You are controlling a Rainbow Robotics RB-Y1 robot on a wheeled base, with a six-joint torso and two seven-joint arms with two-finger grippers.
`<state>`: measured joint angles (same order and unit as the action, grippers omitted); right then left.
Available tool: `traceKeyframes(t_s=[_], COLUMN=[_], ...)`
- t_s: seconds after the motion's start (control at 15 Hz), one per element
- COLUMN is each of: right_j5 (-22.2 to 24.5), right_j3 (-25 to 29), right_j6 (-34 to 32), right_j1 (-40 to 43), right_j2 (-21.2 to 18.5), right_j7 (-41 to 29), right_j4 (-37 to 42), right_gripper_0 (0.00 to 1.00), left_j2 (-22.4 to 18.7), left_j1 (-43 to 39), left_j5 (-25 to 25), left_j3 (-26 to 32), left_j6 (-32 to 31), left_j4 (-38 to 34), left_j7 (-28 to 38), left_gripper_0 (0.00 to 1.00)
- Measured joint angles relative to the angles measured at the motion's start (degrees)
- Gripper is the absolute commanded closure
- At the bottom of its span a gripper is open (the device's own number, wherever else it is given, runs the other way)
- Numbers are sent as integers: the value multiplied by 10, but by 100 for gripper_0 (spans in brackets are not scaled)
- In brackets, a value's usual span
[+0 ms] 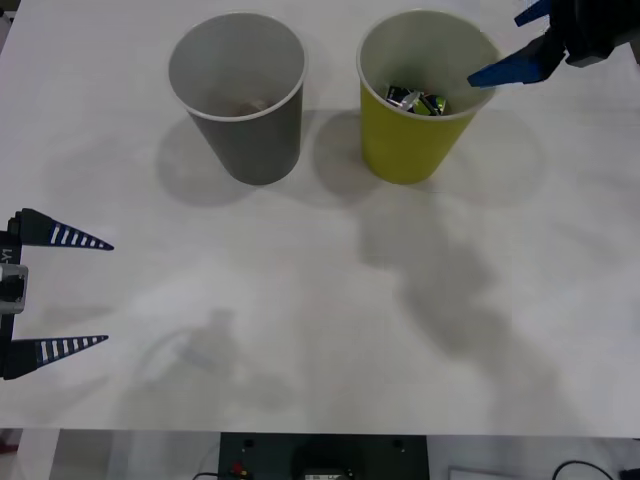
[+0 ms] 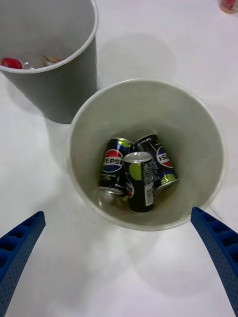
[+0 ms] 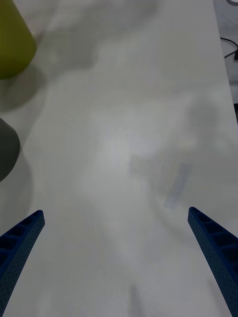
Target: Put the can into the green bin and the plastic bottle into the gray bin
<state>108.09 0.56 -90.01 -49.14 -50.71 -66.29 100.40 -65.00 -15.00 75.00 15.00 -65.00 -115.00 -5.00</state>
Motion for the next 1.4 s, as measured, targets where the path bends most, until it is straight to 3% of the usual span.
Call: traceKeyframes(t_s=[0.47, 0.6, 0.93, 1.4], right_j5=[-67, -75, -110, -146], right_j3=[107, 133, 155, 175], right_j6=[7, 14, 40, 89], right_j1=[204, 256, 348, 459], right_j2=[-29, -31, -48, -69], right_j7=[59, 109, 246, 353], right_j4=[168, 196, 198, 198], right_gripper_0=[0, 0, 0, 0], left_j2=[0, 0, 0, 0], left_j1=[0, 0, 0, 0], left_j5=[0, 0, 0, 0], left_j3=[0, 0, 0, 0], left_j6=[0, 0, 0, 0], left_j4=[0, 0, 0, 0], left_j7=[0, 0, 0, 0], left_gripper_0=[0, 0, 0, 0])
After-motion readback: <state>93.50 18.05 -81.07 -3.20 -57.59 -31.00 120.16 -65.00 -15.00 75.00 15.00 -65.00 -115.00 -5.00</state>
